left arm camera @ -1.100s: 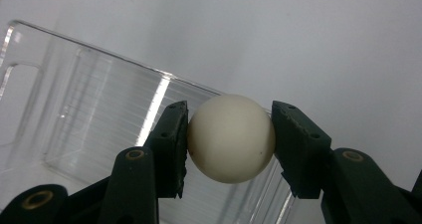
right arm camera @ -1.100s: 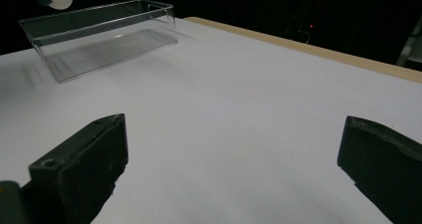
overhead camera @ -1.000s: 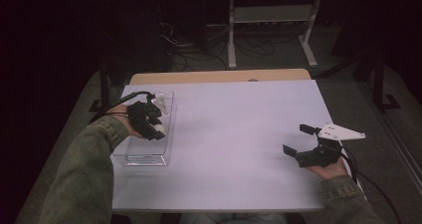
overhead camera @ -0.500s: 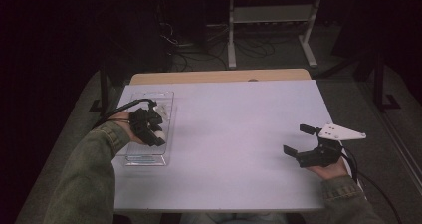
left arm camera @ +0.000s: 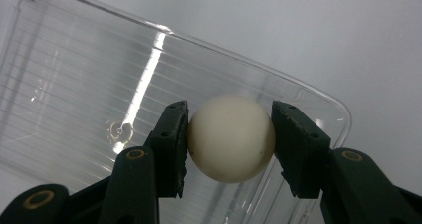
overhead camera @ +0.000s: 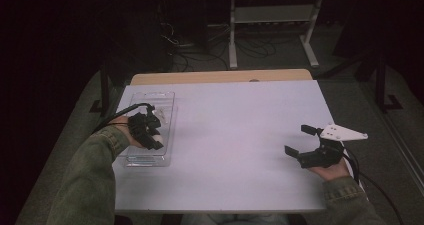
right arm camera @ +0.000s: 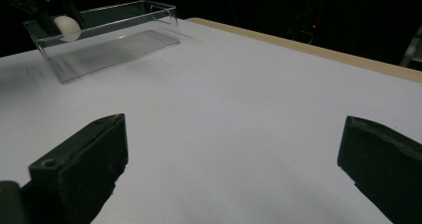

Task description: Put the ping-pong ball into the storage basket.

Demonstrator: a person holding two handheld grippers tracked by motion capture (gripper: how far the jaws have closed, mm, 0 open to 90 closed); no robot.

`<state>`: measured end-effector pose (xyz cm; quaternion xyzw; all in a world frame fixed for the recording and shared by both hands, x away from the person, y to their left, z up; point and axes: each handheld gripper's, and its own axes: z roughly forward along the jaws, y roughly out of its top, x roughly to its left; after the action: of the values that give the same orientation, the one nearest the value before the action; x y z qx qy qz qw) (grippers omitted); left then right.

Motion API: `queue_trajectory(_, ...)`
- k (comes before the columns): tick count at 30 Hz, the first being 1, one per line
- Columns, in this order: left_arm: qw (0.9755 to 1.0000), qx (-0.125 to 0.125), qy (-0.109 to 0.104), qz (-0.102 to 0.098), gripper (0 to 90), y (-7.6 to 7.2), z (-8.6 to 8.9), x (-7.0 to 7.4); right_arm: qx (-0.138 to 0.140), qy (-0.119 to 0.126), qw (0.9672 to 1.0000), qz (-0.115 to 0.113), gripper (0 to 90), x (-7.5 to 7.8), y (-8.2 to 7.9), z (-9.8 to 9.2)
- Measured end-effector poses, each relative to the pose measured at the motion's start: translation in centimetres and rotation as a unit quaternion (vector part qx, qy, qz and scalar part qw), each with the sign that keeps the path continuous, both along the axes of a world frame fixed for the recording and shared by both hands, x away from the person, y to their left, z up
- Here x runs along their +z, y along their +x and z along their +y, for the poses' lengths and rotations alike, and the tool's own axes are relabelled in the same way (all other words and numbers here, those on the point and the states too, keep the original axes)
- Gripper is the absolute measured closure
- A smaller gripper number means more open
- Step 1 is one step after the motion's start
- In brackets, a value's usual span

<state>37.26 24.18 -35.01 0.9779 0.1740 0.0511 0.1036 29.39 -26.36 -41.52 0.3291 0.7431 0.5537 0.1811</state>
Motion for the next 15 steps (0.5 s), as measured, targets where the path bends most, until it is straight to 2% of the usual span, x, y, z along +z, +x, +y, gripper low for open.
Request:
queue_trajectory(2, 0.9998, -0.003, 0.018, -0.003, 50.3, 0.0, -0.1, -0.4, 0.001, -0.004, 1.0000, 0.003, 0.0, -0.1, 0.0, 0.1)
queue_trajectory(3, 0.9998, -0.004, 0.020, -0.002, 50.3, 0.0, -0.1, -0.5, 0.001, -0.006, 1.0000, 0.004, 0.0, -0.1, 0.0, 0.1)
queue_trajectory(15, 0.9999, -0.002, 0.014, 0.002, 50.3, 0.2, 0.1, -1.4, 0.007, -0.014, 0.9998, 0.011, 0.0, -0.4, 0.1, 0.4)
